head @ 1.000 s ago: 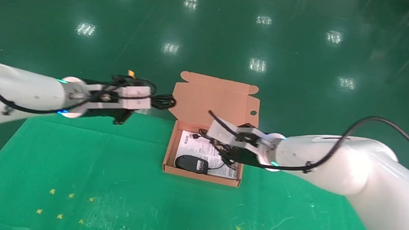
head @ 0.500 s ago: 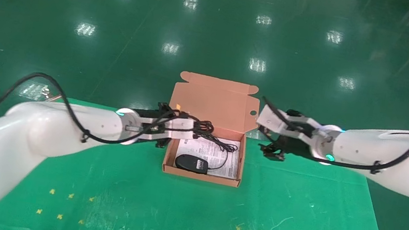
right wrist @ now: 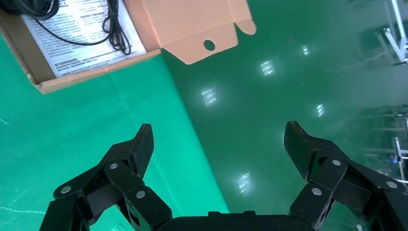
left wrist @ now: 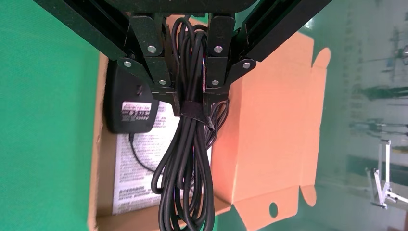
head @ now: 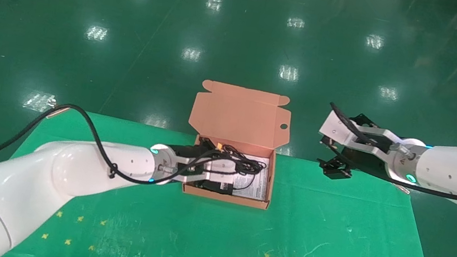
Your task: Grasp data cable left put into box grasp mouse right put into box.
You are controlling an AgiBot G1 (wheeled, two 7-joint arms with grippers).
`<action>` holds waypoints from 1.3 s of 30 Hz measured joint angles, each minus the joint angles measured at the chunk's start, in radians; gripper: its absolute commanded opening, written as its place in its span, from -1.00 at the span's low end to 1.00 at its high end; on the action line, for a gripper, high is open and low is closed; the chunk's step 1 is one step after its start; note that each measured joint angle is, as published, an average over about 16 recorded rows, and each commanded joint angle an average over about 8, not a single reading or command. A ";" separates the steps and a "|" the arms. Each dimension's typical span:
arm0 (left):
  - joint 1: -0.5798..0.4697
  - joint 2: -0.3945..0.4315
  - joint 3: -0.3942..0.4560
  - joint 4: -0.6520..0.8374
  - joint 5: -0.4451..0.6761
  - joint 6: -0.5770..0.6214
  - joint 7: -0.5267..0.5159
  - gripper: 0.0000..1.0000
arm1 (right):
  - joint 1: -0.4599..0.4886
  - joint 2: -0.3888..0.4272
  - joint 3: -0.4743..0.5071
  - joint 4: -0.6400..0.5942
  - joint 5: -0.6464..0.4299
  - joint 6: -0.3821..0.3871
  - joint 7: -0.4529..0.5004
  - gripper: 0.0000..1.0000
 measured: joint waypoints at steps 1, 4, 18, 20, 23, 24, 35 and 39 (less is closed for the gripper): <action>-0.001 0.001 0.008 0.002 -0.012 -0.001 0.003 -0.52 | 0.000 0.005 0.001 0.006 -0.002 0.000 0.003 1.00; -0.003 0.002 0.030 0.011 -0.042 -0.003 0.009 0.23 | -0.001 0.015 0.002 0.021 -0.007 -0.001 0.011 1.00; -0.012 0.004 0.061 0.031 -0.084 0.003 0.007 1.00 | -0.004 0.026 0.005 0.039 -0.014 0.002 0.020 1.00; -0.011 0.002 0.059 0.028 -0.082 0.003 0.008 1.00 | -0.004 0.026 0.005 0.038 -0.014 0.002 0.019 1.00; -0.013 -0.005 0.056 0.020 -0.081 0.002 0.007 1.00 | -0.002 0.025 0.006 0.037 -0.013 0.003 0.019 1.00; -0.015 -0.008 0.055 0.017 -0.081 0.002 0.005 1.00 | 0.000 0.026 0.007 0.037 -0.013 0.004 0.019 1.00; -0.102 -0.044 0.028 0.017 -0.096 0.000 -0.046 1.00 | 0.066 0.038 0.029 0.059 -0.037 0.004 0.010 1.00; -0.142 -0.051 0.015 0.032 -0.104 0.003 -0.068 1.00 | 0.097 0.044 0.035 0.070 -0.047 -0.008 0.000 1.00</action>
